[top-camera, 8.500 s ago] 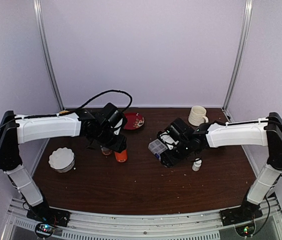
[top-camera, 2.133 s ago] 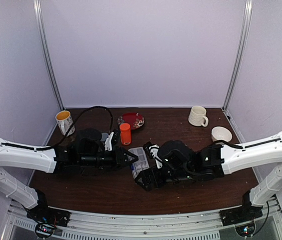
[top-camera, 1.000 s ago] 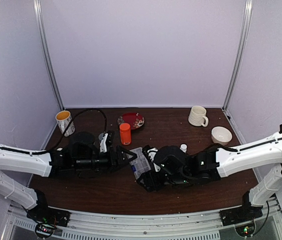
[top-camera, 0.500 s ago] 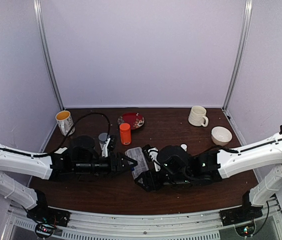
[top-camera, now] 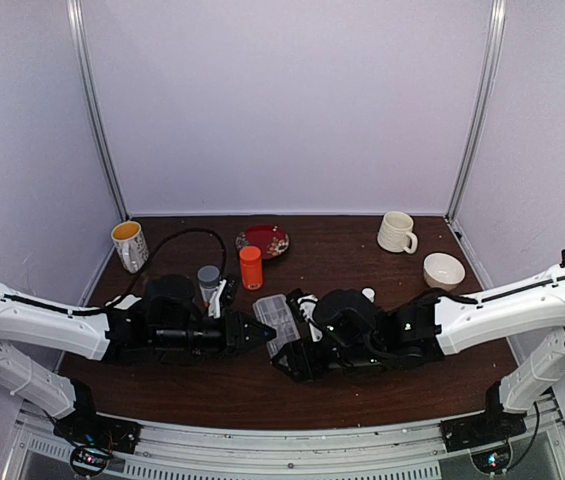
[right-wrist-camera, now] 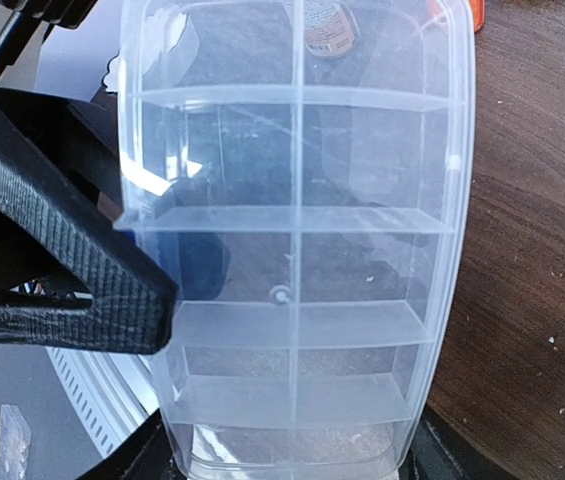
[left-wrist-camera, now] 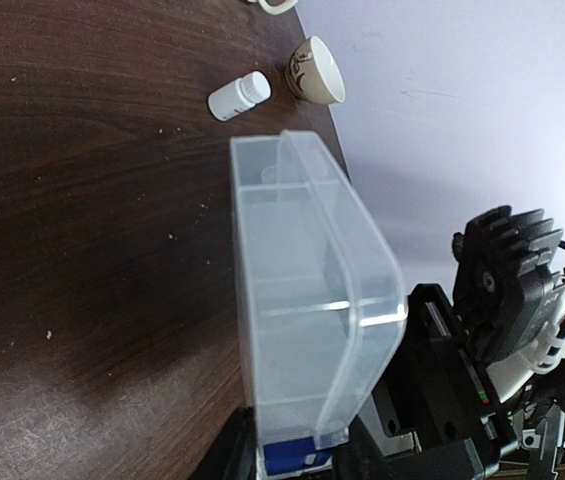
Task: Sort the pills into containers
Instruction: Open the compartment of the pill container.
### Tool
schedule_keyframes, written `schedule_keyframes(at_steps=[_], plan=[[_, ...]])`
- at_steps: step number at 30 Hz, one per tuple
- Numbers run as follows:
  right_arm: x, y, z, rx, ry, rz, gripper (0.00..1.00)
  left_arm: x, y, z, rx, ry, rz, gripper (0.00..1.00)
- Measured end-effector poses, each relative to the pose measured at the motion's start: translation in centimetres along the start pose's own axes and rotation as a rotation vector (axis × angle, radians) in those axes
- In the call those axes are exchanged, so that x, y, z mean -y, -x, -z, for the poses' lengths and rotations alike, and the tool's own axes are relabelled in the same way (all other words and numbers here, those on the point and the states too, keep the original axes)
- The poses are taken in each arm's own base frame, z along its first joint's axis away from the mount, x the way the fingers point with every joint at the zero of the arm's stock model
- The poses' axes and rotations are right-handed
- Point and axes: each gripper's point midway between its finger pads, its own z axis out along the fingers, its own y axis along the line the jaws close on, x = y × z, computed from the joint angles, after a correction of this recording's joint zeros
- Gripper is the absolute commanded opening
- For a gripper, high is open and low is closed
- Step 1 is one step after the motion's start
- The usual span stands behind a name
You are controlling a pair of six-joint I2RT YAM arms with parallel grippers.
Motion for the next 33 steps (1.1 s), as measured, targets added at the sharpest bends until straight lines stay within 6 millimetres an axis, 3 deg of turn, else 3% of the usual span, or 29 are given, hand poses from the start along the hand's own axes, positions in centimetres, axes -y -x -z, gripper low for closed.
schedule_keyframes(at_steps=[9,33], plan=[[0.4,0.3,-0.1,-0.018,-0.058,0.011,0.54,-0.3,0.2,0.0,0.013,0.020,-0.003,0.13],[2.5,1.6,-0.6,0.005,-0.320,0.117,0.51,-1.6,1.7,-1.0,0.070,0.127,0.057,0.13]])
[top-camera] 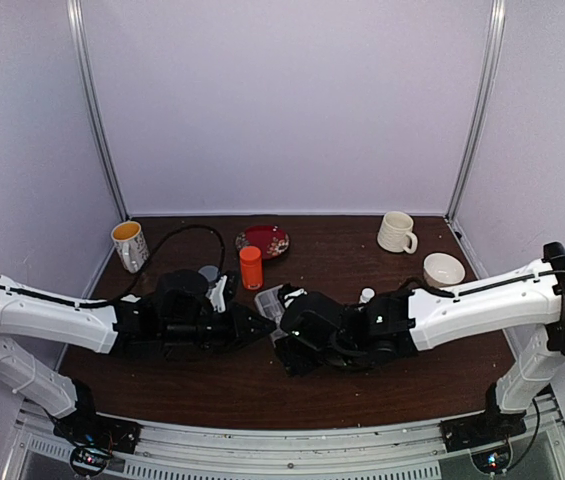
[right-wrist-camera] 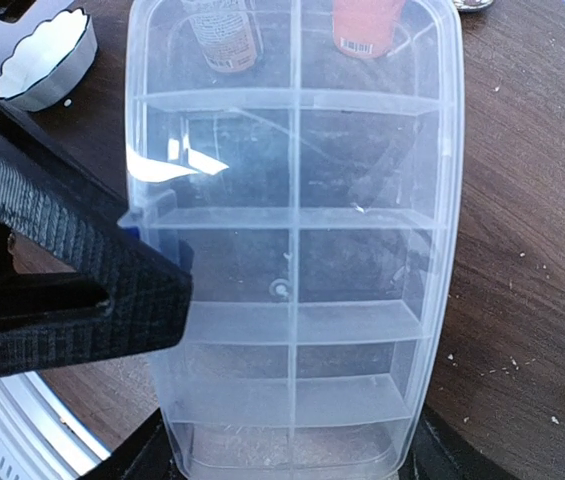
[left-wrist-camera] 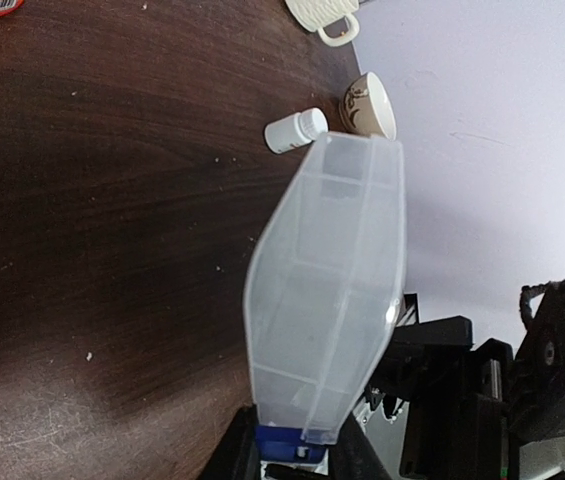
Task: Sort the pills into containers
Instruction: Open the compartment of the pill container.
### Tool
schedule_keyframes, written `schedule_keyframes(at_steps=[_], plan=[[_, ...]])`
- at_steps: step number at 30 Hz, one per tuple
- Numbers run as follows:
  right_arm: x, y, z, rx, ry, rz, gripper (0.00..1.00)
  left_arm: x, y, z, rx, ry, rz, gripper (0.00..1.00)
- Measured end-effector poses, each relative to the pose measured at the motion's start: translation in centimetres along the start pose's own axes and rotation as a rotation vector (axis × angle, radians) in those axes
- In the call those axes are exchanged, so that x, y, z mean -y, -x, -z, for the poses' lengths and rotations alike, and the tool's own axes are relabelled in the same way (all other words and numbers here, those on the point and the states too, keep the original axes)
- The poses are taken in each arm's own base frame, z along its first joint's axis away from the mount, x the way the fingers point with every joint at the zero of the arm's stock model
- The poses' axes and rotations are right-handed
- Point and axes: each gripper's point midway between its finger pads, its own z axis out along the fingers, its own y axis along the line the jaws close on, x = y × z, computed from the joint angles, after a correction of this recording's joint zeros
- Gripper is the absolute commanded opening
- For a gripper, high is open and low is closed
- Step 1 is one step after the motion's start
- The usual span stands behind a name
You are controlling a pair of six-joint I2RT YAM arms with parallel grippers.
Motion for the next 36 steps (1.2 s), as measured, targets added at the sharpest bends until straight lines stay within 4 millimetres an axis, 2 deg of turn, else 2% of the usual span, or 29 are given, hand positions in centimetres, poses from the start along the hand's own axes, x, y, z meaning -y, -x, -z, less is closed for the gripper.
schedule_keyframes(at_steps=[17,18,19,20,22,25,27,30,36], plan=[[1.0,0.6,-0.3,0.034,-0.095,0.071,0.51,0.0,0.5,-0.2,0.015,0.028,0.093,0.16],[1.0,0.6,-0.3,0.035,-0.098,0.075,0.51,-0.1,0.5,-0.2,0.016,0.032,0.101,0.19],[1.0,0.6,-0.4,0.036,-0.101,0.079,0.52,-0.1,0.5,-0.2,0.017,0.035,0.108,0.27],[1.0,0.7,-0.4,0.037,-0.105,0.081,0.52,-0.1,0.5,-0.2,0.017,0.039,0.114,0.42],[1.3,0.6,-0.5,0.038,-0.121,0.085,0.52,-0.1,0.6,-0.2,0.017,0.044,0.126,0.62],[2.8,0.6,-1.0,0.033,-0.159,0.073,0.53,-0.1,0.4,-0.2,0.010,0.052,0.137,0.77],[3.9,0.2,-1.4,0.023,-0.173,0.060,0.53,-0.3,0.3,0.0,0.007,0.061,0.140,0.81],[4.8,-0.7,-1.7,0.000,-0.153,0.041,0.55,0.1,0.4,0.8,0.014,0.042,0.128,0.82],[4.6,-1.5,-1.4,-0.036,-0.012,-0.023,0.56,1.2,0.7,2.7,0.046,-0.031,0.068,0.72]])
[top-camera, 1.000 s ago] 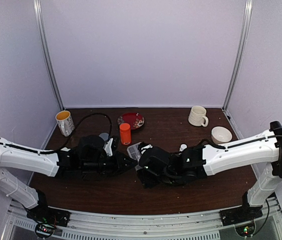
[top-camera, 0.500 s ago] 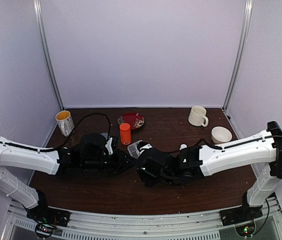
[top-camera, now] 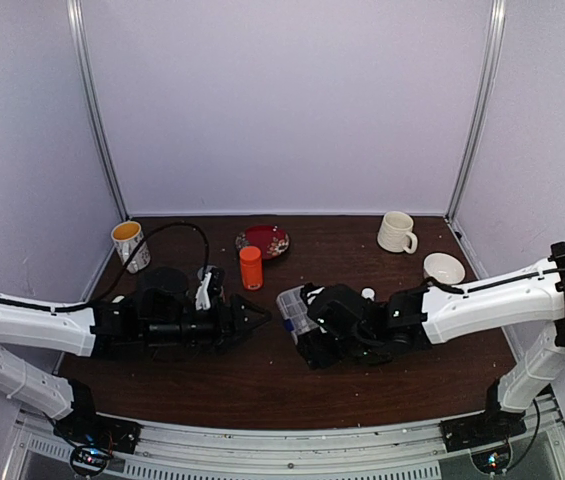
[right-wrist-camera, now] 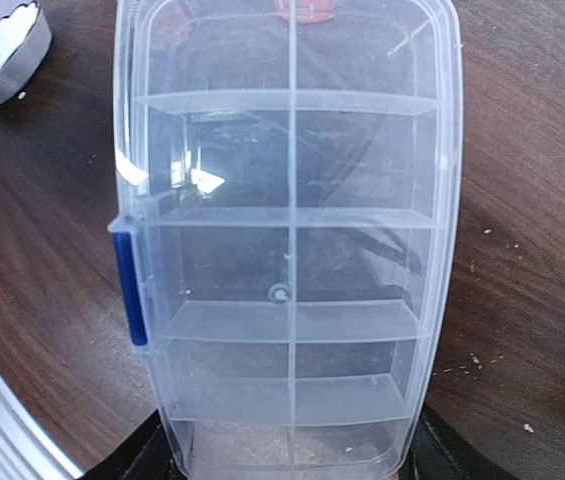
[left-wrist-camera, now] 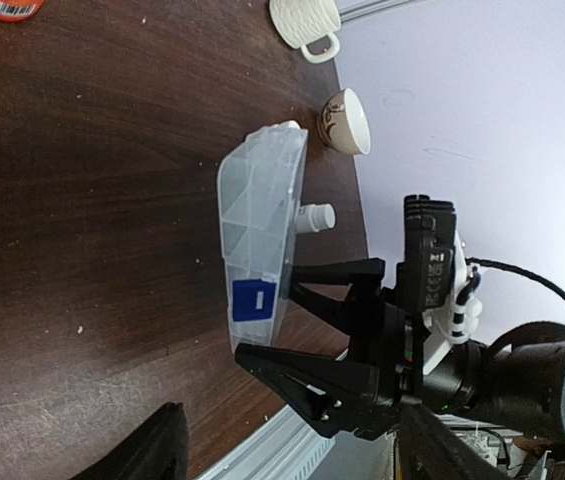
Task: Sort the pills into containers
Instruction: Open the compartment of the pill container.
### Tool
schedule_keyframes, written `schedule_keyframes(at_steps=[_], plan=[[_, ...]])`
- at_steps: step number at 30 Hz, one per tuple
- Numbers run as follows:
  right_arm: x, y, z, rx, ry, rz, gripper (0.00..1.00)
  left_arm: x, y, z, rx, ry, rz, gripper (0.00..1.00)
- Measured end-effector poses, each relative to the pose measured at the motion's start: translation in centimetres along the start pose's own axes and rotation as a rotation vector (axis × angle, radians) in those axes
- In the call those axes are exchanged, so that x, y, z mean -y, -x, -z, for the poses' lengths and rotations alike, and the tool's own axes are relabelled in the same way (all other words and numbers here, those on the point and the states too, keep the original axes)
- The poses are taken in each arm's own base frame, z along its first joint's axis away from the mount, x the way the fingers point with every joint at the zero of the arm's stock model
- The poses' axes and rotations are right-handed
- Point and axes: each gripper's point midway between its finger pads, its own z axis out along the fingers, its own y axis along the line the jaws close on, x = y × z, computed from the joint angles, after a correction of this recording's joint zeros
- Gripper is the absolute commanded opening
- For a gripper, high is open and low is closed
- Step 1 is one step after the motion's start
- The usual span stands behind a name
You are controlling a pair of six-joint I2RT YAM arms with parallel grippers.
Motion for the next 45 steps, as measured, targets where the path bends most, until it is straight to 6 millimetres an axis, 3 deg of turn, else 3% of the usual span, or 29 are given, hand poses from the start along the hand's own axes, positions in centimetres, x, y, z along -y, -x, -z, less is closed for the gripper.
schedule_keyframes(at_steps=[7,14,21,31,34,45], plan=[[-1.6,-1.3,0.7,-0.051,0.169,-0.030,0.56,-0.5,-0.1,0.5,0.020,-0.036,-0.111,0.64],[-4.6,-1.9,3.4,-0.055,0.419,-0.042,0.56,0.3,0.1,0.2,0.039,-0.195,-0.210,0.84],[-6.2,0.3,7.0,0.012,0.606,-0.085,0.56,4.5,0.1,1.4,0.052,-0.402,-0.331,0.92],[-7.8,2.7,10.6,0.083,0.793,-0.122,0.56,8.3,-0.1,2.9,0.052,-0.544,-0.431,0.91],[-8.4,2.9,11.3,0.085,0.842,-0.122,0.56,9.5,0.0,3.2,0.055,-0.583,-0.447,0.86],[-9.1,3.3,12.2,0.093,0.913,-0.145,0.56,9.7,0.1,2.7,0.056,-0.598,-0.452,0.89]])
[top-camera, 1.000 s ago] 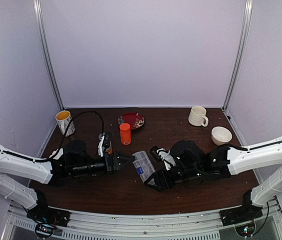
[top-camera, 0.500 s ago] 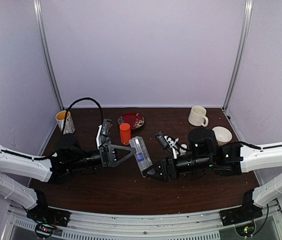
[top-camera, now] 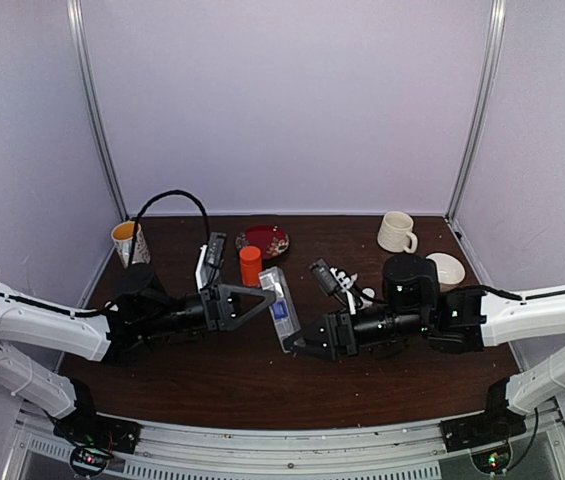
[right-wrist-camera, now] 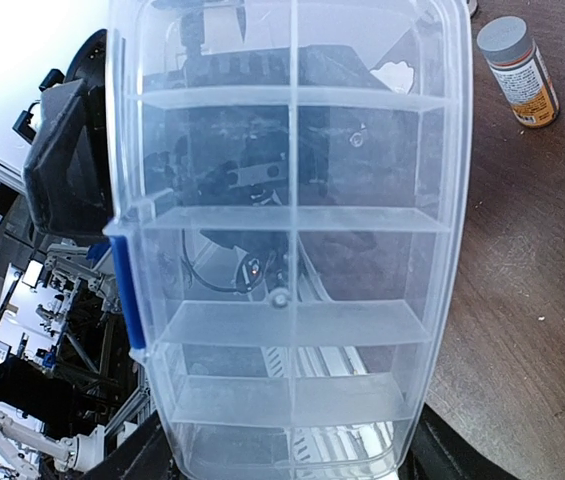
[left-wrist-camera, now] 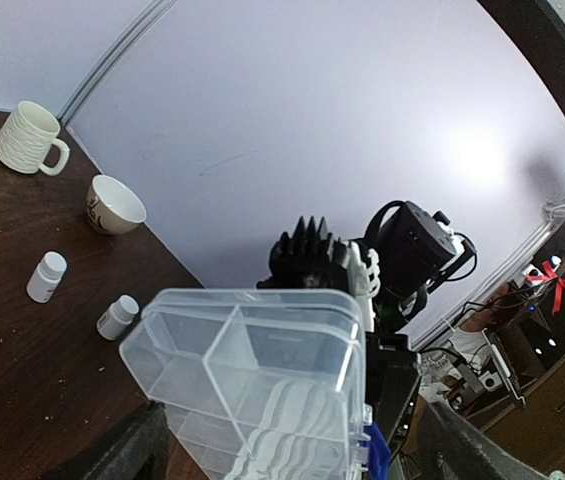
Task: Sort the pills into containers
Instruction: Open the compartment of the pill container, then pass from the right arm to the left
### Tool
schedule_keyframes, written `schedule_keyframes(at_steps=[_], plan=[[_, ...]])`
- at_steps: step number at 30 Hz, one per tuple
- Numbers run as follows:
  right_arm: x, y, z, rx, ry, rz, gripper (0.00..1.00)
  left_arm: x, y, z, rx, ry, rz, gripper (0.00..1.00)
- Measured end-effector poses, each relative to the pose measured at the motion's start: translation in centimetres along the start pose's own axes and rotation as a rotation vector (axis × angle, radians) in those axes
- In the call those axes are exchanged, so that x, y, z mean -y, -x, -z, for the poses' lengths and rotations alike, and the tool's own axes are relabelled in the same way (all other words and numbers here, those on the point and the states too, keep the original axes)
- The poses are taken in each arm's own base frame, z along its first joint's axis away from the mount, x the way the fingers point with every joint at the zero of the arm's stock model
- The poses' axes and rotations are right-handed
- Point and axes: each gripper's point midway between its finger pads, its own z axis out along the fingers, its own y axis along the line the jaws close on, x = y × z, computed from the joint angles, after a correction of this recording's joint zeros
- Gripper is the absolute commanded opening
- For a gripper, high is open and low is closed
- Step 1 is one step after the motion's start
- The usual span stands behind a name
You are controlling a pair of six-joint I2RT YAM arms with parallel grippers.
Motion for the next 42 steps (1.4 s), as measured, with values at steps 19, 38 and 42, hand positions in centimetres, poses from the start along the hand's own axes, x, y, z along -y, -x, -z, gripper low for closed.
schedule_keyframes(at_steps=[19,38,42], plan=[[-1.4,0.0,0.1,-0.001,0.085,-0.003,0.54,0.0,0.7,-0.1,0.038,-0.012,0.006,0.97],[-1.4,-0.3,0.1,-0.010,0.084,-0.005,0.60,0.0,0.4,-0.2,0.047,-0.112,0.072,0.60],[-1.6,-0.1,0.1,-0.004,0.094,0.001,0.84,0.3,0.4,-0.2,0.046,-0.125,0.071,0.50]])
